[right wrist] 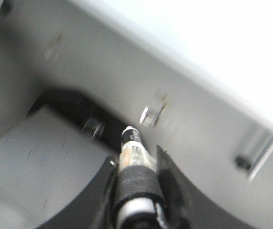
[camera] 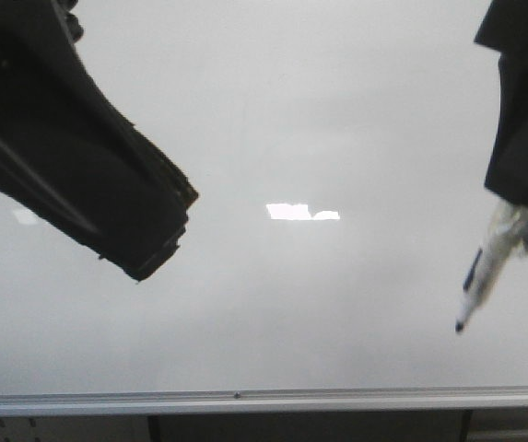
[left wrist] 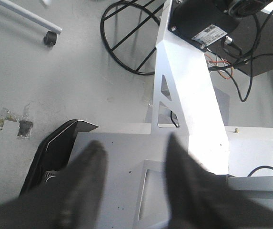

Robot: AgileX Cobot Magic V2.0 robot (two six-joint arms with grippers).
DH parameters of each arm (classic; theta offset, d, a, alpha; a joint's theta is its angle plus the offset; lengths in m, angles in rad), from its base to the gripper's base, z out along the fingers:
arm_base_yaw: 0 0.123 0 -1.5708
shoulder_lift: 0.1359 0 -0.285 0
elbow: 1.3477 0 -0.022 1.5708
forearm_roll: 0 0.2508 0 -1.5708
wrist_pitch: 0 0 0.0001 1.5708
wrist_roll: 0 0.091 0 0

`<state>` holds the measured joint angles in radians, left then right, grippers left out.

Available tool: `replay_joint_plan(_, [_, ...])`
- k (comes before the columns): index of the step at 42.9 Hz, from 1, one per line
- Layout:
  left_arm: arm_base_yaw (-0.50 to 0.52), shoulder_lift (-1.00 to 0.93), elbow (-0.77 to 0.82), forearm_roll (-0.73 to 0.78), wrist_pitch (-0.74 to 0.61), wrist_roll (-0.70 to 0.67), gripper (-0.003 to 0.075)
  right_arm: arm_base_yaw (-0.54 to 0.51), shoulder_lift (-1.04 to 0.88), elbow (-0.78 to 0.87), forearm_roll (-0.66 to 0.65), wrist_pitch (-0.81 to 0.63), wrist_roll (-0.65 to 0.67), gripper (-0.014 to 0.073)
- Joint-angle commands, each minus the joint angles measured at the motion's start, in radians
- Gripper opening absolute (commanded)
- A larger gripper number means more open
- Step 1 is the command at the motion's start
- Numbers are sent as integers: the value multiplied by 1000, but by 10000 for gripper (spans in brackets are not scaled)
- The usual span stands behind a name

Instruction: Write number 0 on whiteboard

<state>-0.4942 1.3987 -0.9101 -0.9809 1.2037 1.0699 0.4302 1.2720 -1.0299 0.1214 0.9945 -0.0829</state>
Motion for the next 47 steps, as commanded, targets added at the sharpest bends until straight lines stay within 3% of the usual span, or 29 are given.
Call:
replay_joint_plan(1, [-9, -33, -29, -68, 60, 4, 25, -5, -97, -30, -44, -171, 34, -69])
replay_joint_plan(2, [-9, -33, -29, -68, 60, 4, -14, -5, -109, -30, -44, -212, 34, -69])
replay_joint_plan(11, [-9, -33, -29, -68, 60, 4, -20, -5, -168, -30, -47, -499, 34, -69])
replay_joint_plan(22, [-9, -33, -29, -68, 60, 4, -20, -5, -146, -30, -88, -667, 34, -69])
replay_joint_plan(47, [-9, -33, -29, -68, 60, 4, -20, -5, 115, -281, -121, -556, 34, -67])
